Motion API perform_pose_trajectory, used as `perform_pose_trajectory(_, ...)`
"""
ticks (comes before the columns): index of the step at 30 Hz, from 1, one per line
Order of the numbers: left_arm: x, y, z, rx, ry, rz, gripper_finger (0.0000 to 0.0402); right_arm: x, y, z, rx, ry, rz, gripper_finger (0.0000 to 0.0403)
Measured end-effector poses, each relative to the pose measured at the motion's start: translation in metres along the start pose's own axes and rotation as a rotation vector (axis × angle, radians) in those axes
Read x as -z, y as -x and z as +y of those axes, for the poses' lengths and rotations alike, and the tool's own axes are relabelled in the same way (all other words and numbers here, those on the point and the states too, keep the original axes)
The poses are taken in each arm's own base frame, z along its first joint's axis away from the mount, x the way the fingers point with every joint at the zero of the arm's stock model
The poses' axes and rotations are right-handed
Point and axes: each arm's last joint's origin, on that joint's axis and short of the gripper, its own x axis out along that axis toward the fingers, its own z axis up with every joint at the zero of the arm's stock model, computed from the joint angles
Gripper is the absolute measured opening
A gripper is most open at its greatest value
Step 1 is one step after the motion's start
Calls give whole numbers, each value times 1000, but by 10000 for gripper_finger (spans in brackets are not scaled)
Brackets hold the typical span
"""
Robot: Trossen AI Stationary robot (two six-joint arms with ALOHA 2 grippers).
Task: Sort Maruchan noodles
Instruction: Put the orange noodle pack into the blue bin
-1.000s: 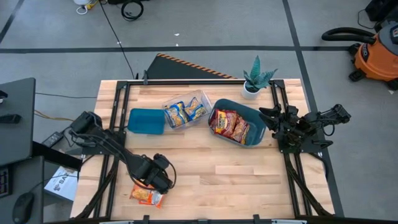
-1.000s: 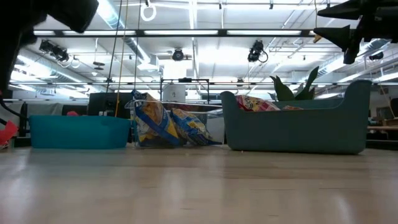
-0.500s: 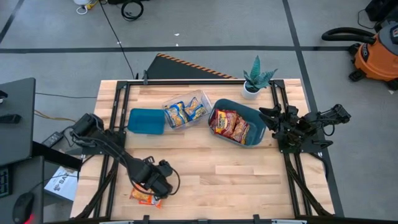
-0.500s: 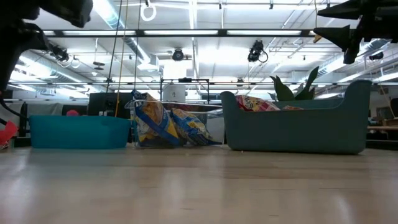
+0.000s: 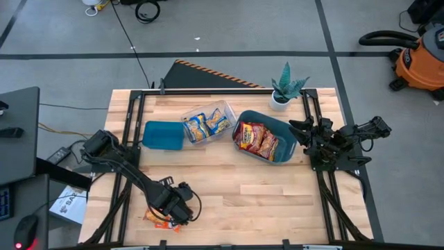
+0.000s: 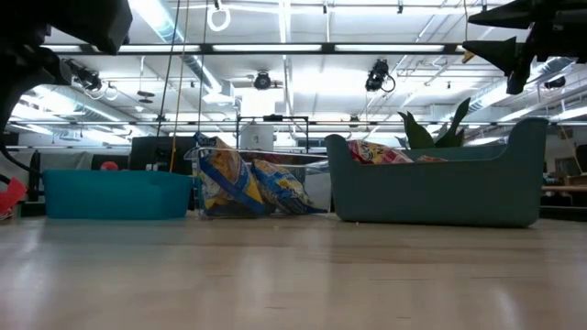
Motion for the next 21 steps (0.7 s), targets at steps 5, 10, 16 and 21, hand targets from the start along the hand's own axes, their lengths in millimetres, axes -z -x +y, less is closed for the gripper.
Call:
perform_pose_trajectory(5, -1, 0, -1, 14, -22, -8, 90, 0, 0, 0, 0, 0, 0, 199)
perform_pose_trajectory(10, -2, 0, -1, 14, -31, -9, 44, 0, 0, 0, 0, -1, -1, 199)
perform_pose_trajectory(16, -3, 0, 0, 9, -67, -14, 7, 0, 0, 0, 0, 0, 0, 199)
perform_pose_trajectory(21, -10, 7, 11, -10, -69, -5, 7, 0, 0, 0, 0, 0, 0, 199)
